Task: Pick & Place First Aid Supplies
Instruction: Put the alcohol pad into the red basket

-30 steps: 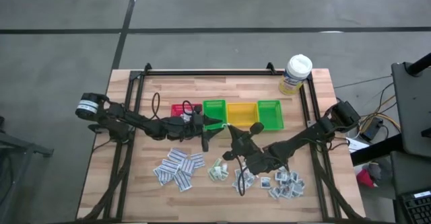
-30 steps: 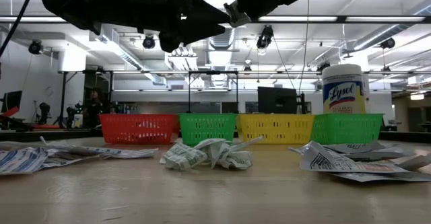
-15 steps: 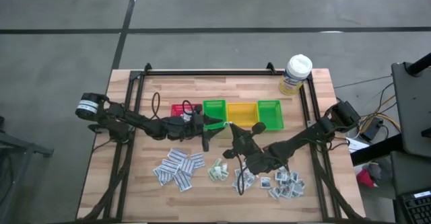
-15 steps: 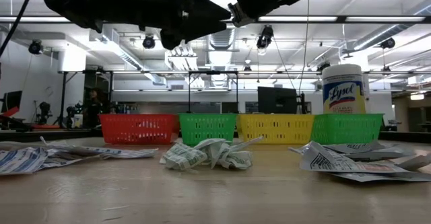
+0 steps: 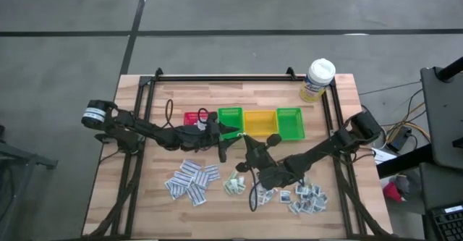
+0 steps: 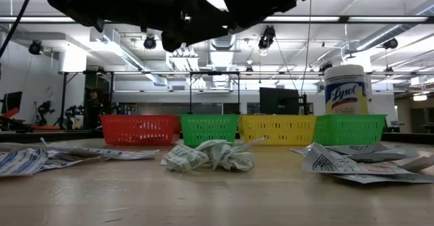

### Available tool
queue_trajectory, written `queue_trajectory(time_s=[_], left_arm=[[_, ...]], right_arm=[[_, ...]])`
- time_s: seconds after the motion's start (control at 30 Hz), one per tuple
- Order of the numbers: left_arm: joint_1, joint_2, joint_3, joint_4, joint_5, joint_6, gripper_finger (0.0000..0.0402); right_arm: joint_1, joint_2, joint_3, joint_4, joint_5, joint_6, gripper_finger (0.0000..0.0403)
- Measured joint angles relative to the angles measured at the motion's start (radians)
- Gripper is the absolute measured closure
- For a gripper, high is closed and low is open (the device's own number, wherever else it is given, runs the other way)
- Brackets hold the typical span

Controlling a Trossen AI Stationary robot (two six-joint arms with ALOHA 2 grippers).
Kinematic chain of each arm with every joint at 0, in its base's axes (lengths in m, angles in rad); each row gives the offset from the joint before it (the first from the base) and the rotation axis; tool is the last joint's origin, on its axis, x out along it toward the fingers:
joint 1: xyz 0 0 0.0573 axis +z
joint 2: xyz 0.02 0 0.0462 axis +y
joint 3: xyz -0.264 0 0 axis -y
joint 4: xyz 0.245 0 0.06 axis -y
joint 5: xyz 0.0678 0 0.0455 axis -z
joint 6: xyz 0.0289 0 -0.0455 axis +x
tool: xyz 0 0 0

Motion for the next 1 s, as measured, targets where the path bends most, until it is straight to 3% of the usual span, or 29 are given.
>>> queue_trajectory(time_s=[0.6,1.0], left_arm=[[-0.004,0.0,-0.002,-0.005,-0.034,-0.001,0.0241],[-0.005,-0.001,0.002,0.003,-0.033,0.001,0.0241]], right_arm=[[0.003,0.036,0.026,-0.005,0.048,-0.052,0.0395],[0.005,0.038,0.029,-0.005,-0.001,-0.019,0.0395]])
